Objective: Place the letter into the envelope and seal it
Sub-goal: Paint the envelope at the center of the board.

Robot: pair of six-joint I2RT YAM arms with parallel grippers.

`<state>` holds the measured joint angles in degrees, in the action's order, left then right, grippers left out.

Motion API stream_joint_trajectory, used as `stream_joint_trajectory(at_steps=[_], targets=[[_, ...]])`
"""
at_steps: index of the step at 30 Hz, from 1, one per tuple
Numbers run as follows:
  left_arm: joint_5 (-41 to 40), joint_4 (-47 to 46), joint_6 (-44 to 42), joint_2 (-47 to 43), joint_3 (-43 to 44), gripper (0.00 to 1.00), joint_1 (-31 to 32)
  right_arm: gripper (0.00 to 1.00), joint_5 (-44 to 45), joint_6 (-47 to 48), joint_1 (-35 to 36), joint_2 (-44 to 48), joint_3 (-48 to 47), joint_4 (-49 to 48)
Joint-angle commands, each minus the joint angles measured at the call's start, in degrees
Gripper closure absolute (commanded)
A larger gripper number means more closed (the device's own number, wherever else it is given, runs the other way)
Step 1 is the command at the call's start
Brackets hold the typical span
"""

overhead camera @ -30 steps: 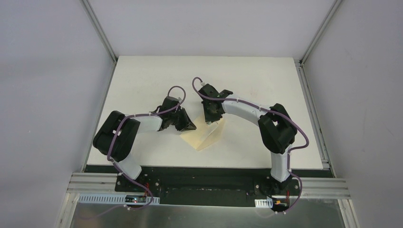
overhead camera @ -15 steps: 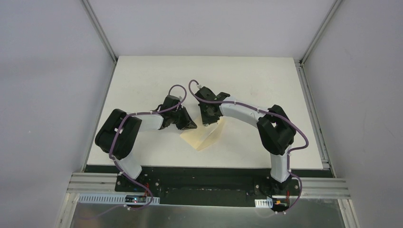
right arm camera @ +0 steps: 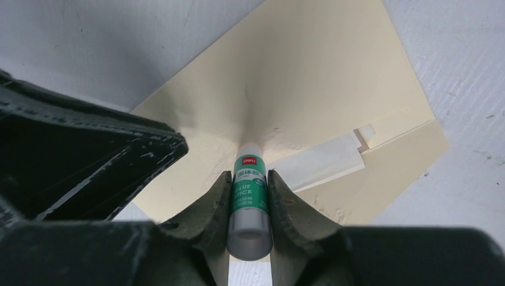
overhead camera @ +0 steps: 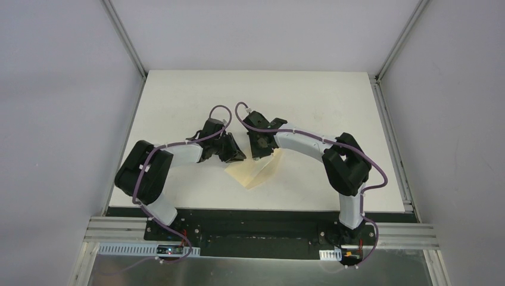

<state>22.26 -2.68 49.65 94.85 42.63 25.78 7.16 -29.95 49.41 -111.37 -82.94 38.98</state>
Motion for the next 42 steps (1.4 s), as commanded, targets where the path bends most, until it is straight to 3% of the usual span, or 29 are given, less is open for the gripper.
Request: stream_joint_trajectory(at_steps=[1, 11, 24, 42], targets=[[-0.45, 5.22, -2.16, -7.02, -1.95, 0.77, -0.64, 1.00, -1.05, -1.51, 1.06, 0.04, 2.16, 2.41], [-0.33, 5.07, -0.94, -10.73, -7.72, 0.80, -0.38, 1.00, -1.71, -1.19, 1.35, -0.86, 1.73, 2.41], [-11.17, 4.66, 2.69, -8.44, -8.84, 0.90, 0.49, 1.00, -3.41, -0.73, 3.08, 0.25, 3.71, 1.81], [-14.37, 5.57, 4.52, -9.34, -9.22, 0.90, 0.94, 1.00, 0.08, -0.60, 4.83, 0.21, 3.52, 3.34]])
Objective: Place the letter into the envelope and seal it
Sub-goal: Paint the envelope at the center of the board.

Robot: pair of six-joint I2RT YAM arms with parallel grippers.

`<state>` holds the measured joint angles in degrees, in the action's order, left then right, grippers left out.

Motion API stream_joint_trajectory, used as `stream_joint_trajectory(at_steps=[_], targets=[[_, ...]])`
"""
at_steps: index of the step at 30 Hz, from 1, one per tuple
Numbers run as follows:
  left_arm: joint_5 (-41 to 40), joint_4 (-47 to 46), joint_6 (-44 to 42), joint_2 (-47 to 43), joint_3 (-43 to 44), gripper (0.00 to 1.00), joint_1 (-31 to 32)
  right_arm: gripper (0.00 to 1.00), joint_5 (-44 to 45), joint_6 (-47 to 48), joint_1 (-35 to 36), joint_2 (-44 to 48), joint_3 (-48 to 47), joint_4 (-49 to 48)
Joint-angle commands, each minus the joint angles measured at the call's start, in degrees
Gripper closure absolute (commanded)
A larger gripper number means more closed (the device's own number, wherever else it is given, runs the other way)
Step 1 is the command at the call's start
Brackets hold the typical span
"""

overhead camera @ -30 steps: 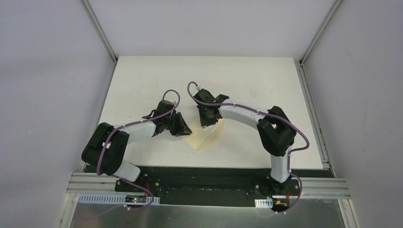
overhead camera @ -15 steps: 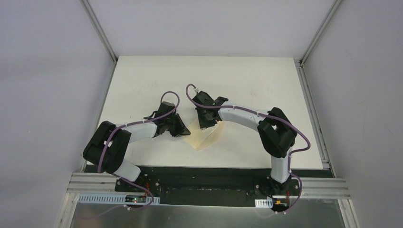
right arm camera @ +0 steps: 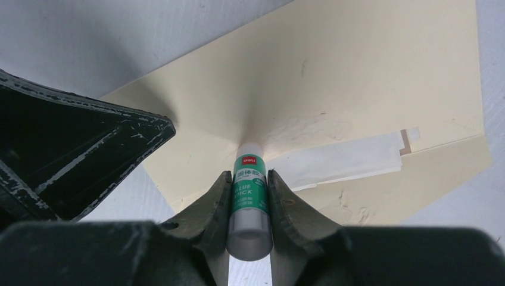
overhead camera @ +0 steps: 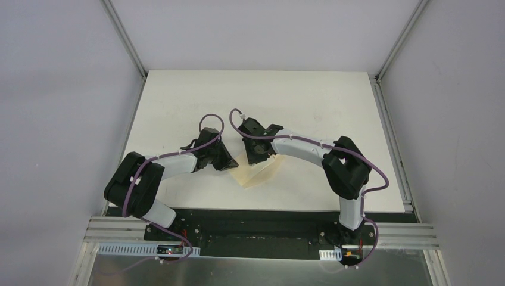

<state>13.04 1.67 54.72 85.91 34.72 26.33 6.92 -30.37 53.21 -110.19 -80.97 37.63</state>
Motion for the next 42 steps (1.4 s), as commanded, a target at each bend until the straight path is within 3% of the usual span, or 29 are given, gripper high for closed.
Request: stream_joint_trajectory(at_steps=[1, 42], targets=[[-5.09, 1.23, -0.57, -0.33, -1.28, 0.90, 0.44, 1.00, 0.91, -0.21, 0.90, -0.92, 1.33, 4.90], [-3.37, 1.78, -3.94, 1.36, -0.86, 0.88, -0.58, 1.00, 5.48, 0.62, -8.37, 0.56, 0.62, 5.09]])
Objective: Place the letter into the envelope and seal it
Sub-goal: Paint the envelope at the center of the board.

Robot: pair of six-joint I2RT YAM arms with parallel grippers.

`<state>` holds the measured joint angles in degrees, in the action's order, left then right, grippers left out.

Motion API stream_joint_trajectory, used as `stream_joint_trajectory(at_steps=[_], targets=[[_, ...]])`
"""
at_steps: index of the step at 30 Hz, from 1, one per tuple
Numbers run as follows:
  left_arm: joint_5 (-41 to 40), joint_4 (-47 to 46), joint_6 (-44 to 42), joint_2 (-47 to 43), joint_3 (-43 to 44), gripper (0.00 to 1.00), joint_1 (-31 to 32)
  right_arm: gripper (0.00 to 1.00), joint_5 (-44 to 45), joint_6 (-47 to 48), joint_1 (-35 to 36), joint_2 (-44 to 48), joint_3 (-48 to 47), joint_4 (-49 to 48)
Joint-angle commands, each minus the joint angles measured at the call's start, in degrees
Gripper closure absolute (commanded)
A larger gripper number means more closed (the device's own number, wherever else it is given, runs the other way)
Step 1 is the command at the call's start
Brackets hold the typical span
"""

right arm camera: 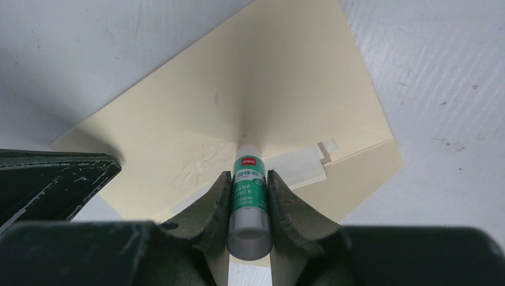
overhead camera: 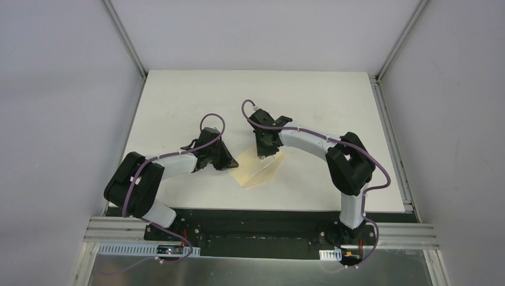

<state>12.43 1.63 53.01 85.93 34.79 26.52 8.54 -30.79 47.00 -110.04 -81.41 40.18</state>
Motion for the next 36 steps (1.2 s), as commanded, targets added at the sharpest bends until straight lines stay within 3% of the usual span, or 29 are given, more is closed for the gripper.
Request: stream_joint_trajectory(at_steps=[1, 11, 36], targets=[[-2.66, 1.71, -2.27, 1.39, -0.91, 0.88, -0.77, 1.00, 3.90, 1.16, -2.42, 0.44, 1.15, 2.41], [-1.95, 1.27, -1.99, 1.80, -0.86, 0.88, -0.78, 1.00, 3.08, 1.70, -3.52, 1.01, 1.53, 1.94], [-0.67, -0.99, -1.00, 4.14, -0.63, 0.89, -0.77, 1.00, -2.95, 1.52, 4.61, -2.45, -0.85, -0.35]])
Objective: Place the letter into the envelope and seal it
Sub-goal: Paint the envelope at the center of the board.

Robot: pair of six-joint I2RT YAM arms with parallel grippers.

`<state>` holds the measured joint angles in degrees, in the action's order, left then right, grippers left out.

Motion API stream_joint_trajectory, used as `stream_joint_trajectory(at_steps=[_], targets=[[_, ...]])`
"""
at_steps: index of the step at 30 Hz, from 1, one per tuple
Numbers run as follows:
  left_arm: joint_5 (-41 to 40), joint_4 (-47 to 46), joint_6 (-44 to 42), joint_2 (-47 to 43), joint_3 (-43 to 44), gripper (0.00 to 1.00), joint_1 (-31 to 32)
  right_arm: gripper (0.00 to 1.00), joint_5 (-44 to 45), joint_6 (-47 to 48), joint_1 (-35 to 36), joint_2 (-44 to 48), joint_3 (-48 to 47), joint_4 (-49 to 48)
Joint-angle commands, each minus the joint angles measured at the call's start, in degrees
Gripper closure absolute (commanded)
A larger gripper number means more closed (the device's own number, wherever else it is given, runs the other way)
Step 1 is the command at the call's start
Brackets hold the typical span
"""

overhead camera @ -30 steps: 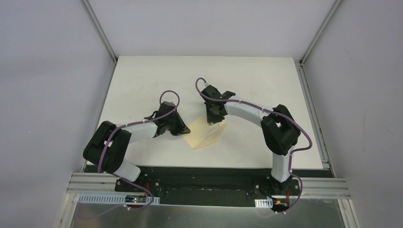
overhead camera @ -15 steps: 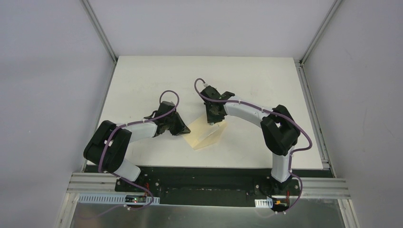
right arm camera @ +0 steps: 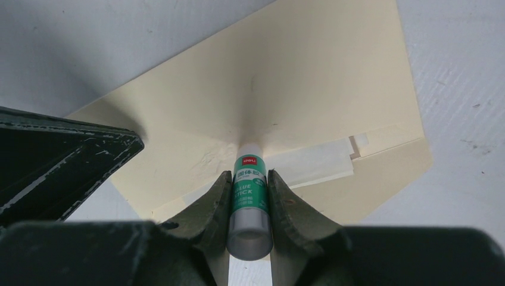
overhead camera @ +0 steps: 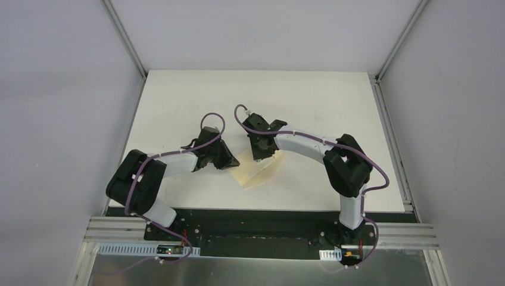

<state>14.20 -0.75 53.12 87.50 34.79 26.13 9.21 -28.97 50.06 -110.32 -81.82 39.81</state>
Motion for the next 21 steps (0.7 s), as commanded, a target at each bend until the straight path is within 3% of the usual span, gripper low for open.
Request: stream_joint_trajectory(at_steps=[1, 21], targets=[[-2.42, 1.31, -1.03, 2.63, -0.67, 0.89, -0.38, 1.00, -3.81, -0.27, 1.72, -2.26, -0.64, 0.02], [-2.16, 0.84, -0.57, 3.06, -1.12, 0.89, -0.37, 1.00, -5.07, -1.44, 5.74, -3.47, -0.60, -0.20]])
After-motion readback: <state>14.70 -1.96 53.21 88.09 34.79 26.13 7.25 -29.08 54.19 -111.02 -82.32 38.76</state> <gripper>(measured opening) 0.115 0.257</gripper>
